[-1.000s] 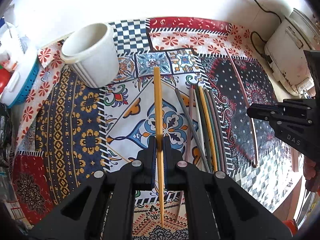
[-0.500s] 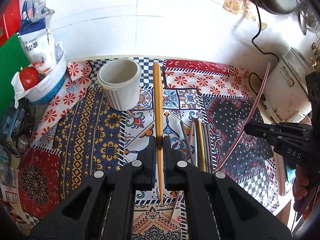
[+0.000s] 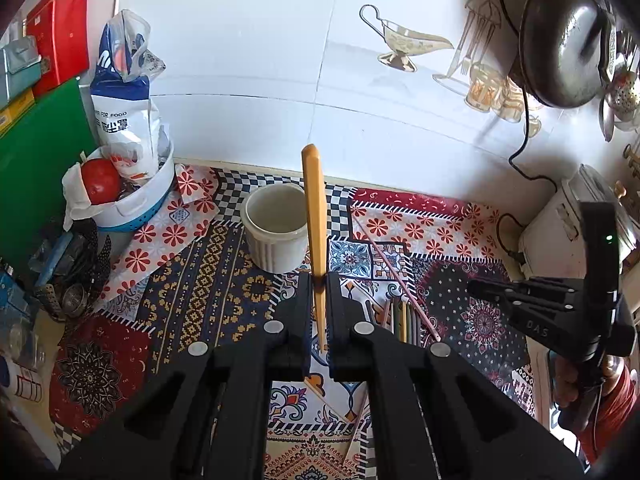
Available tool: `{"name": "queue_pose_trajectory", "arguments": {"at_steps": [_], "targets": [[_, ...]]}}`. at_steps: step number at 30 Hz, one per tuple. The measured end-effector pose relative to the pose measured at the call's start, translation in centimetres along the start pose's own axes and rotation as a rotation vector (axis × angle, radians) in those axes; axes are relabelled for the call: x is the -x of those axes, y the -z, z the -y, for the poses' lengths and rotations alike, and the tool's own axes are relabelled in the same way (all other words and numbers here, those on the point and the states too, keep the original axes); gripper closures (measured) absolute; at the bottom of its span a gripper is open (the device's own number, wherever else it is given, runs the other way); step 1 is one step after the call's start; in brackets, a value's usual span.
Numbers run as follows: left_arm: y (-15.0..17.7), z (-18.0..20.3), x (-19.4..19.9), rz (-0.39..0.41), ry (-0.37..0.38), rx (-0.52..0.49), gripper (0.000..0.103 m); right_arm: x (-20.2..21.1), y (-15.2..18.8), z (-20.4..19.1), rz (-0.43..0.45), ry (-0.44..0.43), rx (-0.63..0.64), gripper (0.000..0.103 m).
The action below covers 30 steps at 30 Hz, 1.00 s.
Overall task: Organize utensils
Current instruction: 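Lift both chopsticks upright and carry them above the white cup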
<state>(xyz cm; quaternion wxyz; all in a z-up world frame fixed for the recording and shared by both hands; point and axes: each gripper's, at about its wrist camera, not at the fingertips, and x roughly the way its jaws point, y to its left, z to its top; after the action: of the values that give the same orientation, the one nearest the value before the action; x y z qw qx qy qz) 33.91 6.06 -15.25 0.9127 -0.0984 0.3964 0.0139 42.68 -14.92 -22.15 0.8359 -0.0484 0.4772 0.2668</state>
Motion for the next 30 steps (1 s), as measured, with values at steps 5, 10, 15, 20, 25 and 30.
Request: {"name": "queue_pose_trajectory", "arguments": {"at_steps": [5,10,15,20,25,30], "targets": [[-0.6,-0.6,0.5,0.030,-0.014,0.022,0.099,-3.3,-1.2,1.3,-0.089,0.028,0.006,0.085],[-1.1,-1.1,0.6,0.047,-0.031,0.042,0.099,-7.1,-2.8,2.4,-0.154,0.083,0.036,0.077],[-1.6,-2.0,0.6,0.057,-0.045,0.072,0.099,-11.3,-4.6,3.7,-0.229,0.076,0.026,0.077],[-2.2,-2.5,0.4,0.066,-0.062,0.086,0.099,-14.4,-5.7,4.0,-0.298,0.043,0.020,0.077],[-3.4,-3.2,0.5,0.084,-0.068,0.104,0.099,-16.1,-5.6,3.3,-0.334,0.080,0.080,0.086],[-5.1,-3.5,1.0,0.124,-0.080,0.103,0.099,-15.7,-5.1,2.5,-0.296,0.111,0.125,0.096]]}}
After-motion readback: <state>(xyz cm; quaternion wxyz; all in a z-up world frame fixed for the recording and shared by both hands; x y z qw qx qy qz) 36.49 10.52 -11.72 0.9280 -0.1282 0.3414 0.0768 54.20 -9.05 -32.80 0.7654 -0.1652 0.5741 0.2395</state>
